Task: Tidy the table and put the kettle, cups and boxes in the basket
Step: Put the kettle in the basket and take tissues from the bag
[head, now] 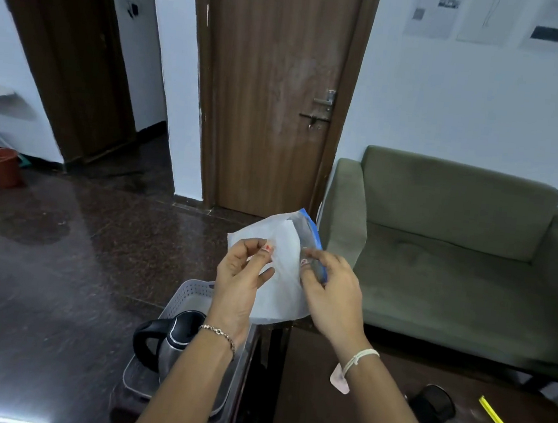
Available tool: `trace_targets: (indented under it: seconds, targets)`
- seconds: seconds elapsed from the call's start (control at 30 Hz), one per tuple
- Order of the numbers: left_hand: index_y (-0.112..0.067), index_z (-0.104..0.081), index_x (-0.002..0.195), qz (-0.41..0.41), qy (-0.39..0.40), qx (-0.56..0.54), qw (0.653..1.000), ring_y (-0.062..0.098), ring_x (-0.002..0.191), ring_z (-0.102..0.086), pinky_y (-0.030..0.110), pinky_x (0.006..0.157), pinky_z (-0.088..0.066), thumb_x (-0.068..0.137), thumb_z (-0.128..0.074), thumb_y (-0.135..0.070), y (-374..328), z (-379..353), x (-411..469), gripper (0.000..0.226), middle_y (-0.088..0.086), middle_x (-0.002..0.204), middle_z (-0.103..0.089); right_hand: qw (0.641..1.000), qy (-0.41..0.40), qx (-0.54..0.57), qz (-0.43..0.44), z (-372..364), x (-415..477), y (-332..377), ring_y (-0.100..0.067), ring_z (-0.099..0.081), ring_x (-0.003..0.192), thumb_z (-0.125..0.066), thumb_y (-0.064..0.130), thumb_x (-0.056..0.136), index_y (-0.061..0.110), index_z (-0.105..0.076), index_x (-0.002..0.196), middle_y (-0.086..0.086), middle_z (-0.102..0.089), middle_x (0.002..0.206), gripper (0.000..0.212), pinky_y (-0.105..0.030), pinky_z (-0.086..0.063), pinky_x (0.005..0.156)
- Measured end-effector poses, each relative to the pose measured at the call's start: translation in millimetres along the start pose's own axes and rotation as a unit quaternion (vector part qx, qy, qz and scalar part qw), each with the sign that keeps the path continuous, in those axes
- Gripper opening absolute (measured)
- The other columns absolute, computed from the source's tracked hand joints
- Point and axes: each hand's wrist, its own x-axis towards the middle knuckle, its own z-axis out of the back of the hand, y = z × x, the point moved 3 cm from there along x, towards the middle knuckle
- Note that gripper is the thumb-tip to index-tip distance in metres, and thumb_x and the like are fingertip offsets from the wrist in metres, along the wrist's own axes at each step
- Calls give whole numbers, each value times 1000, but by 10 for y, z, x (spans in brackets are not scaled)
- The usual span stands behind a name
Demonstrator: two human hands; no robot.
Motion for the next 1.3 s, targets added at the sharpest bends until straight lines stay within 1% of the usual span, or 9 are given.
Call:
trace_targets:
  seconds: [0.13, 0.37, 0.6, 0.77, 0.83, 0.97, 1.07, 1.17, 1.3]
  targets:
    - [-24, -70, 82, -19, 32, -3, 999, 11, 99, -65, 28, 86, -55, 89, -62, -16, -67, -128, 27, 13, -1, 102, -70, 998, 14, 26, -53, 17, 63, -39, -13, -61, 84, -65, 51, 80, 31, -60, 124, 15, -63, 112, 48, -31, -53, 82]
    - [-21, -71, 91, -42, 76, 14, 996, 8, 99, -64, 29, 92, -52, 89, -61, -16, -36, -556, 49, 11, -6, 99, -71, 971, -26, 189, -143, 156, 352, -238, -10, -59, 110, -86, 26, 66, 27, -63, 111, 11, -65, 115, 51, -33, -52, 93]
    - [-14, -69, 99, -74, 101, 71, 990, 17, 105, -63, 26, 90, -52, 90, -61, -14, 13, -964, 54, 12, 4, 106, -70, 923, -20, 338, -183, 321, 530, -360, -29, -71, 93, -85, 14, 71, 11, -73, 97, -10, -74, 98, 29, -45, -58, 84]
    - [-17, -69, 101, -88, 123, 120, 981, 5, 99, -63, 13, 81, -49, 89, -63, -14, 66, -1105, 111, 14, -5, 105, -71, 913, 3, 370, -171, 427, 648, -459, -28, -58, 75, -72, 9, 84, -2, -70, 93, -19, -64, 84, 15, -34, -52, 63]
    - [-19, -69, 98, -104, 85, 143, 981, -1, 95, -63, 11, 76, -49, 88, -65, -17, 95, -1055, 177, 12, -12, 102, -71, 904, 14, 390, -175, 468, 673, -522, -24, -66, 75, -71, 9, 85, 2, -71, 91, -15, -71, 86, 8, -27, -56, 59]
    - [-33, -66, 92, -144, -159, 221, 951, 13, 101, -59, 24, 75, -52, 84, -68, -28, 192, -741, 339, 10, -10, 105, -64, 889, 26, 419, -180, 567, 738, -673, -20, -73, 83, -70, 17, 86, 8, -70, 95, -6, -76, 92, 12, -32, -61, 70]
    - [-31, -53, 114, -121, -234, 273, 925, 13, 112, -48, 27, 83, -46, 80, -70, -37, 339, -570, 403, 38, -8, 121, -50, 876, 57, 445, -179, 621, 771, -751, -16, -73, 89, -66, 23, 90, 12, -70, 102, 0, -77, 96, 17, -30, -60, 72]
    - [-22, -48, 125, 14, -153, 120, 981, 15, 114, -58, 29, 91, -49, 82, -67, -45, 501, -547, 491, 53, -1, 126, -59, 862, 106, 460, -185, 647, 777, -825, -19, -72, 97, -64, 21, 91, 13, -70, 103, -2, -75, 104, 17, -37, -56, 84]
    - [-21, -63, 118, 53, -42, 59, 996, 19, 107, -67, 45, 96, -51, 89, -60, -42, 513, -587, 532, 36, -2, 114, -71, 864, 147, 439, -199, 643, 790, -938, -23, -70, 102, -67, 21, 89, 11, -69, 107, -4, -74, 108, 20, -41, -54, 92]
